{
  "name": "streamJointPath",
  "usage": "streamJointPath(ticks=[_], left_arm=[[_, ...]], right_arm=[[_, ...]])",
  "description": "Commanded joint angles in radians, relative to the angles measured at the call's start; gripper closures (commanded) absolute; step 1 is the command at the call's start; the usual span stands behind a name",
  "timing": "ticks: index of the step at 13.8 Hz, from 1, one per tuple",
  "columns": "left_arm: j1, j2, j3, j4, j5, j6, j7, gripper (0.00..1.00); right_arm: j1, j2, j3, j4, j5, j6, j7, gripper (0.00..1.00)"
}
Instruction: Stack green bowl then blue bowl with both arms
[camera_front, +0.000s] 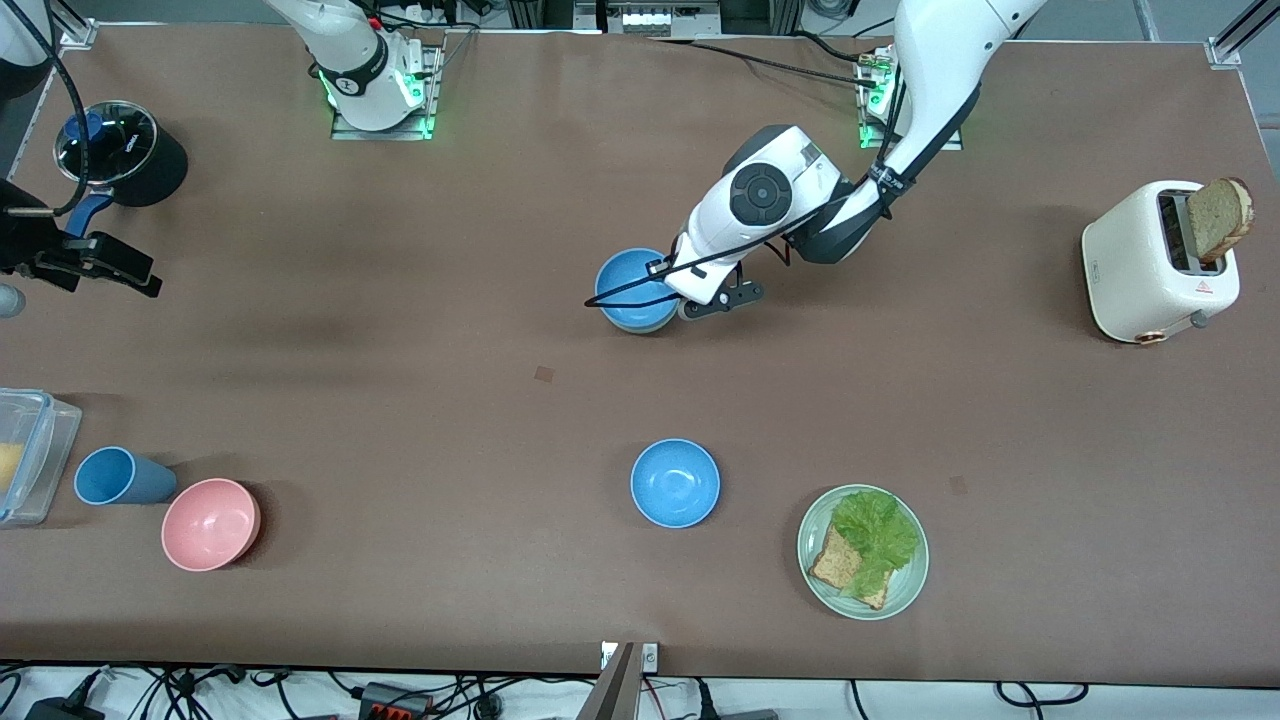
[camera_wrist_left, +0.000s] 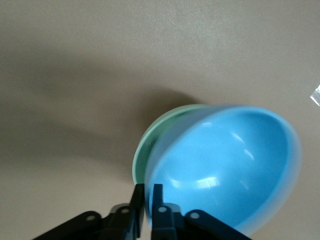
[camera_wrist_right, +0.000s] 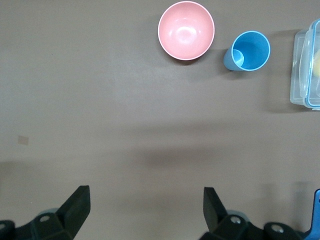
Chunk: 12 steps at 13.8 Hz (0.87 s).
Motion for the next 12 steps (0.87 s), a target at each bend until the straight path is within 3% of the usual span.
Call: streamJointPath(ticks=[1,7,9,12], left_arm=[[0.026,-0.002,-0.004,0.012,0.017,0.002,-0.010,0.69],[0.086,-0.081,-0.017,0.105,0.017,-0.105,-0.003,0.65],[0.132,-0.097,-0.017,0.186,0.020,-0.174,0.008,0.63],[0.190,-0.092,-0.008,0.368,0.020,-0.412,0.173,0.58]], right_arm=[[-0.010,-0.026,0.006,-0.013,-0.017,-0.008,-0.009,0.00],[-0.010,-0.027,0.006,-0.013,-0.025,-0.007,-0.009,0.00],[-0.010,-0.027,0.006,-0.014,-0.025,-0.008,-0.009,0.00],[-0.010,-0.029,0.006,-0.014,-0.025,-0.011,-0.011,0.00]])
